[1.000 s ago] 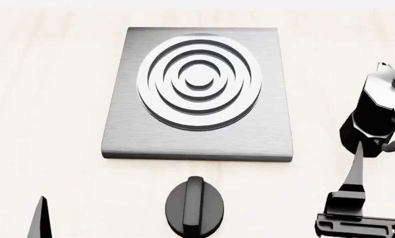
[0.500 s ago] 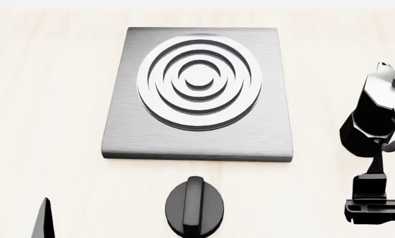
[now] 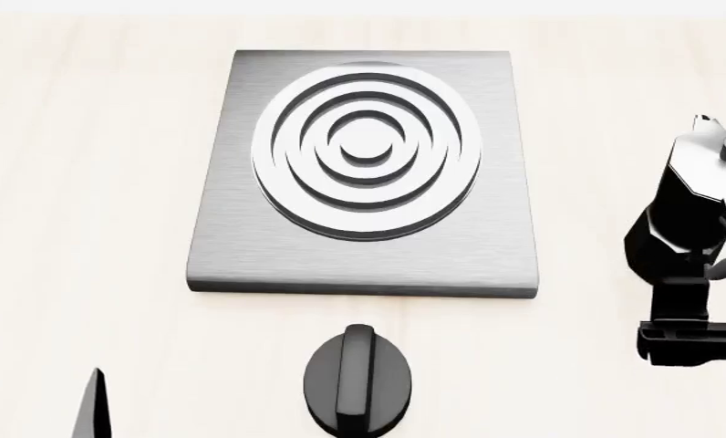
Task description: Put the moka pot on the stove.
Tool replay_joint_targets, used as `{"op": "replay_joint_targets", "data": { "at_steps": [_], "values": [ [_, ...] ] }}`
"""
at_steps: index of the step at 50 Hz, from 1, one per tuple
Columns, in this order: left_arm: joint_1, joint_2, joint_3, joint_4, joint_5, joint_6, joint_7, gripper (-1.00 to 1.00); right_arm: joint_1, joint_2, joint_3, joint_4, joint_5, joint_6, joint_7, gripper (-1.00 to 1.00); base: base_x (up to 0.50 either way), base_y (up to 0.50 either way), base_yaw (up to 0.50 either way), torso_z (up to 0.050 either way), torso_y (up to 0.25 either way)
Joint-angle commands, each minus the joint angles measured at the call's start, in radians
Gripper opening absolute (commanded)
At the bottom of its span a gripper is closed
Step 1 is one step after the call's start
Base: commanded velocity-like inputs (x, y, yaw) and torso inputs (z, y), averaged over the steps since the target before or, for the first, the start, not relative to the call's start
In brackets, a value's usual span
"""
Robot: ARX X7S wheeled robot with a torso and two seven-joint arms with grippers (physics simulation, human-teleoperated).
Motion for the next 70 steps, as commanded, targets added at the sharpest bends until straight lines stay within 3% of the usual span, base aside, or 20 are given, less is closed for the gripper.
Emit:
{"op": "replay_joint_targets", "data": {
  "at_steps": [1,70],
  "values": [
    [-0.002,0.020,-0.015,-0.014,0.014,0.024,0.025,1.00,0.068,-0.041,-0.059,0.120,-0.066,-0.044,-0.045,1.00,0.00,0.00,0.00,0.000,0.000],
    [-0.018,0.001,0.017,-0.064,0.011,0.053,0.006,1.00,0.116,-0.141,-0.171,0.382,-0.207,-0.253,-0.031,1.00,0.00,0.00,0.00,0.000,0.000]
  ]
}}
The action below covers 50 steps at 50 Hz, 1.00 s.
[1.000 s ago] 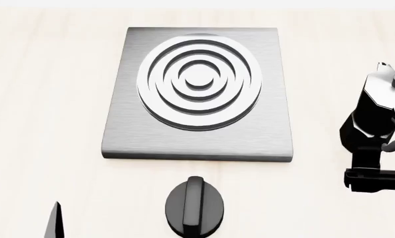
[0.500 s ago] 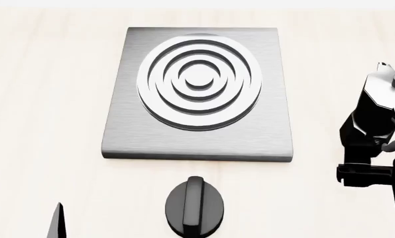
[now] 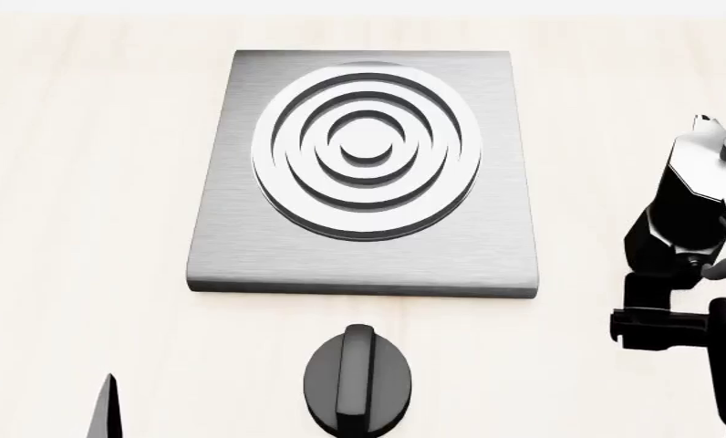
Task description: Put the moka pot on the stove.
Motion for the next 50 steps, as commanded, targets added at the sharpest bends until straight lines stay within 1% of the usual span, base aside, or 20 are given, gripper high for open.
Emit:
{"op": "replay_joint_targets", "data": {
  "at_steps": [1,22,44,45,50],
  "values": [
    [0.001,0.021,-0.019,-0.008,0.014,0.027,0.027,1.00,0.016,-0.034,0.014,0.061,-0.028,-0.039,-0.038,1.00,0.00,0.00,0.00,0.000,0.000],
    [-0.009,0.020,-0.005,-0.035,0.022,0.032,0.022,1.00,0.072,-0.047,-0.014,0.144,-0.050,-0.066,-0.052,1.00,0.00,0.00,0.00,0.000,0.000],
    [-0.013,0.014,0.004,-0.042,0.018,0.034,0.018,1.00,0.086,-0.049,-0.024,0.161,-0.061,-0.063,-0.041,1.00,0.00,0.00,0.00,0.000,0.000],
    [-0.014,0.014,0.004,-0.043,0.018,0.035,0.018,1.00,0.085,-0.049,-0.025,0.156,-0.060,-0.059,-0.039,-1.00,0.00,0.00,0.00,0.000,0.000],
    [-0.011,0.012,0.004,-0.040,0.016,0.035,0.016,1.00,0.083,-0.050,-0.018,0.148,-0.053,-0.065,-0.042,-1.00,0.00,0.00,0.00,0.000,0.000]
  ]
}}
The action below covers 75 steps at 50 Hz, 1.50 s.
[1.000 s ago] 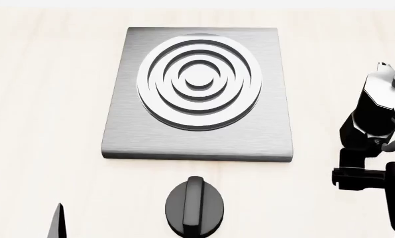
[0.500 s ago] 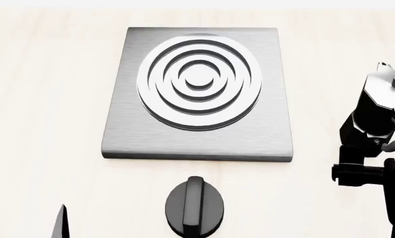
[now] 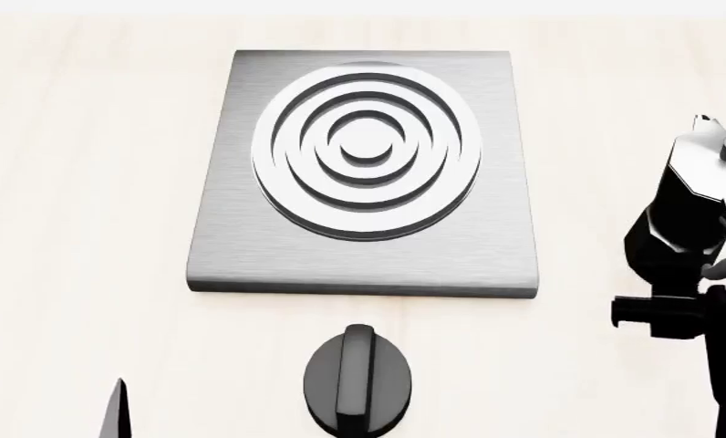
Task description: Put the moka pot on the stove.
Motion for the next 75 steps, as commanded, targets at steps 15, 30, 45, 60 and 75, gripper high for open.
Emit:
{"op": "replay_joint_targets", "data": {
  "at_steps": [15,30,45,60,75],
  "values": [
    [0.001,0.016,-0.018,-0.007,0.005,0.032,0.027,1.00,0.020,-0.025,0.007,0.012,-0.017,-0.010,-0.038,-1.00,0.00,0.00,0.00,0.000,0.000],
    [0.003,0.009,-0.018,0.008,0.001,0.027,0.019,1.00,0.042,-0.015,-0.004,-0.042,-0.007,0.034,-0.036,-1.00,0.00,0.00,0.00,0.000,0.000],
    [0.004,0.003,-0.023,0.019,-0.010,0.027,0.013,1.00,0.080,-0.009,-0.013,-0.085,0.005,0.077,-0.035,-1.00,0.00,0.00,0.00,0.000,0.000],
    [0.005,-0.003,-0.024,0.025,-0.016,0.029,0.008,1.00,0.105,-0.003,-0.012,-0.117,0.020,0.114,-0.031,-1.00,0.00,0.00,0.00,0.000,0.000],
    [0.007,-0.013,-0.039,0.046,-0.045,0.023,0.004,1.00,0.241,-0.029,-0.072,-0.106,0.011,0.179,-0.034,-1.00,0.00,0.00,0.00,0.000,0.001]
  ]
}}
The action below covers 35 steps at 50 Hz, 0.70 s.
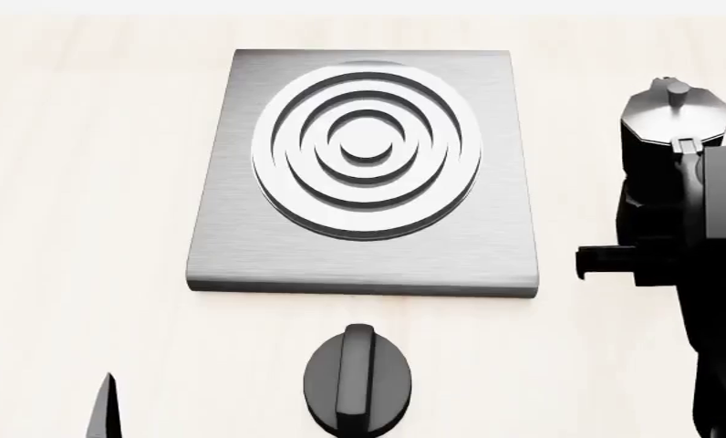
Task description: Put the moka pot on the stove.
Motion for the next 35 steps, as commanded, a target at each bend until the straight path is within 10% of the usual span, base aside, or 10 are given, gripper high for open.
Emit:
{"op": "replay_joint_targets", "data": {
  "at_steps": [1,35],
  "values": [
    [0.003,0.016,-0.035,0.010,-0.008,0.022,0.028,1.00,0.120,-0.041,-0.012,0.016,-0.050,0.031,-0.036,-1.00,0.00,0.00,0.00,0.000,0.000],
    [0.004,-0.002,-0.066,0.022,-0.065,0.022,0.022,1.00,0.449,-0.301,-0.134,0.474,-0.123,-0.201,-0.118,-1.00,0.00,0.00,0.00,0.000,0.001]
  ]
}}
